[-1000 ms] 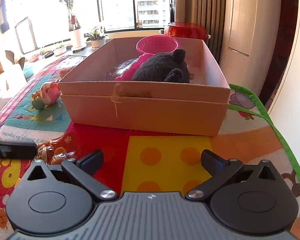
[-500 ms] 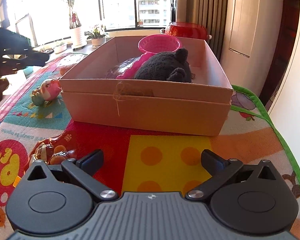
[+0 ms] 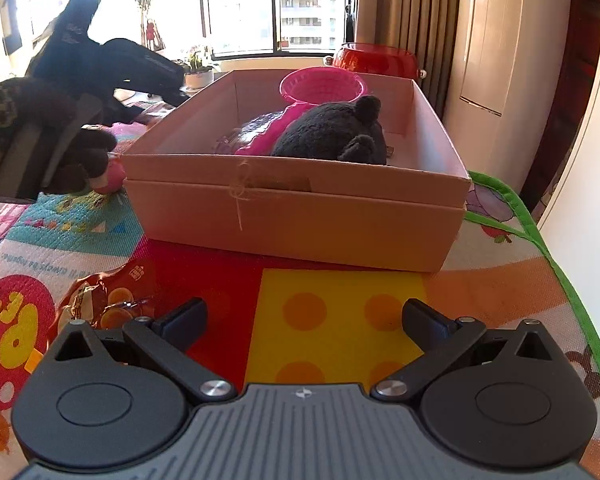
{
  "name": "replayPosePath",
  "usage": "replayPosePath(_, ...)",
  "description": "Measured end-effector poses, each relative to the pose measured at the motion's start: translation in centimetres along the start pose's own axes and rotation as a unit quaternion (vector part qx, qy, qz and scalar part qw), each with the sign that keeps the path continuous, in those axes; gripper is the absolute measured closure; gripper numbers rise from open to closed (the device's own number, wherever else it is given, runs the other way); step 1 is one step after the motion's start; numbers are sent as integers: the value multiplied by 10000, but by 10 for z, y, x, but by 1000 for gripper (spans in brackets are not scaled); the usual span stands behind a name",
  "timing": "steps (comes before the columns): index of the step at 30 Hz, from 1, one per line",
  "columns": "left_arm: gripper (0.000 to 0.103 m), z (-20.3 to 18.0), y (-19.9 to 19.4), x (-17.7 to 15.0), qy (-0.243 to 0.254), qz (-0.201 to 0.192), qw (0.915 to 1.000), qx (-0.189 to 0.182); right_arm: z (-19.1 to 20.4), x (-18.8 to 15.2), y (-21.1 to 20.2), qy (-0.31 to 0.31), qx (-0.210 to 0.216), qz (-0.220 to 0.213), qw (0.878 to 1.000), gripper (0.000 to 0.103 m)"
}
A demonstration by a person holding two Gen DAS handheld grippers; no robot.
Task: Organize objects
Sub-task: 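Grasp the clear bread bag on the mat with the left tool, then lift the bread bag with the left tool while the right tool grasps the pink pig figure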
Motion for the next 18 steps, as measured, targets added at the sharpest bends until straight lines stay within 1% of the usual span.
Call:
replayPosePath(3, 50, -5, -5, -2, 118, -12, 9999, 41, 0, 0, 0, 1, -1, 0, 10000, 0)
replayPosePath(6, 53, -10, -18, -9, 328, 1, 9995, -5, 0, 0, -1, -1, -3, -1, 10000, 0)
replayPosePath(8, 60, -11, -25, -13, 436, -7, 9990, -36, 0, 1, -1, -4, -5, -3, 10000, 0)
replayPosePath(10, 61, -11, -42, -20, 403, -138, 9990, -118, 0, 1, 0, -2, -4, -1, 10000, 0)
replayPosePath(13, 62, -10, -80, -36, 186, -395, 9984, -363, 0, 1, 0, -3, -8, -1, 10000, 0)
replayPosePath(16, 62, -16, -116, -62, 205, -465, 9967, -634, 2, 1, 0, -42, -57, 18, 10000, 0)
replayPosePath(18, 62, -12, -140, -82, 34, -536, 9957, -759, 7, 3, -3, -97, -84, -3, 9999, 0)
Point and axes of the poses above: each gripper's, at about its wrist camera, not at the fingertips, and y roughly the way its jaws point, z to its left, x to its top, the point moved 10 cm from there along y, roughly the way its jaws point, and after that the axes turned 13 degrees about y, right-handed, at the moved point
